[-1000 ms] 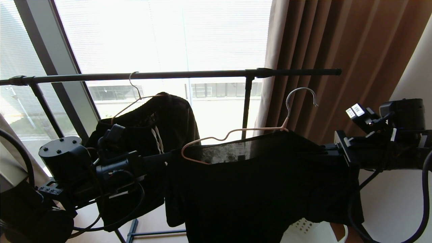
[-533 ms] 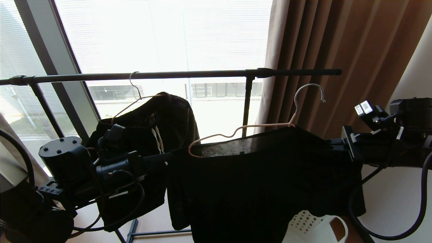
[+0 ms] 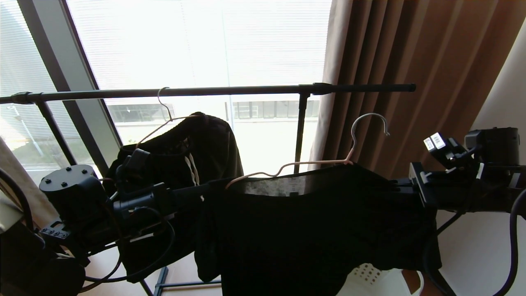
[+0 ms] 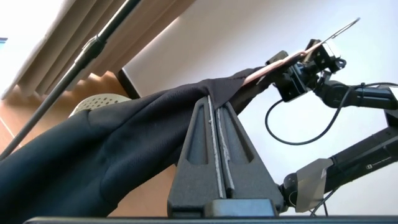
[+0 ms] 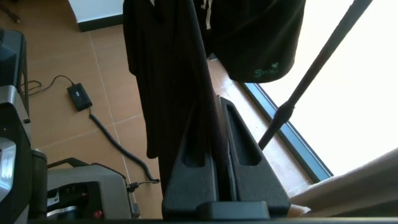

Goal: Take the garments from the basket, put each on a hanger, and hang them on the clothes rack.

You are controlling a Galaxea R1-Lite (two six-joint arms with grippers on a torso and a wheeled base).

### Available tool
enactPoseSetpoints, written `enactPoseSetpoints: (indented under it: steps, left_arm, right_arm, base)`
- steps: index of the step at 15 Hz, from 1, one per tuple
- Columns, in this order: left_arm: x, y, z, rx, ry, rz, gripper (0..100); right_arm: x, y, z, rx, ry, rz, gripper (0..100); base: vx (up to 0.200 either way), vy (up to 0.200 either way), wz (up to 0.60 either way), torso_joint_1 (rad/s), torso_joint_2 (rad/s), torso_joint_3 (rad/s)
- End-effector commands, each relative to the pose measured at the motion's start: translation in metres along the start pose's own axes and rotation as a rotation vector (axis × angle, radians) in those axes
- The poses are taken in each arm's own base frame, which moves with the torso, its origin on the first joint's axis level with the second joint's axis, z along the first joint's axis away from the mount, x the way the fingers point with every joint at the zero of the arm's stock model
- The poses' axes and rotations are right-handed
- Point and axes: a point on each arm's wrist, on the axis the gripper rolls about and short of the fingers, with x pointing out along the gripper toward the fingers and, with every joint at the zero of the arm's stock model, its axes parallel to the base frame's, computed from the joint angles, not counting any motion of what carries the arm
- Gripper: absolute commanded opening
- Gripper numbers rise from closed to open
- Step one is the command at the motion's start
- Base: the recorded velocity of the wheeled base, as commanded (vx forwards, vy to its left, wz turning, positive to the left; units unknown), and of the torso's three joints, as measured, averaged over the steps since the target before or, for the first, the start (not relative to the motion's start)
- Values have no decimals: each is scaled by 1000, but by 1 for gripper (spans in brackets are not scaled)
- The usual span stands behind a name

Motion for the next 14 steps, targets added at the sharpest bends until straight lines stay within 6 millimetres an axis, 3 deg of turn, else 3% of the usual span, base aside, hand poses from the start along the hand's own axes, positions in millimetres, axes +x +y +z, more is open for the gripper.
enactPoseSetpoints:
  steps: [1, 5, 14]
  left_arm:
    - [-1, -8, 2, 19, -9, -18, 0]
    - [-2, -16, 2, 33, -8, -37, 0]
    - [1, -21, 0, 80, 13, -46, 0]
  right_arm:
    - [6, 3, -1, 1, 6, 22, 0]
    - [22, 4, -8, 20, 49, 34, 0]
    - [61, 25, -15, 21, 144, 82, 0]
  base:
    - [0, 0, 0, 0, 0, 0]
    - [0, 0, 0, 0, 0, 0]
    - [0, 0, 0, 0, 0, 0]
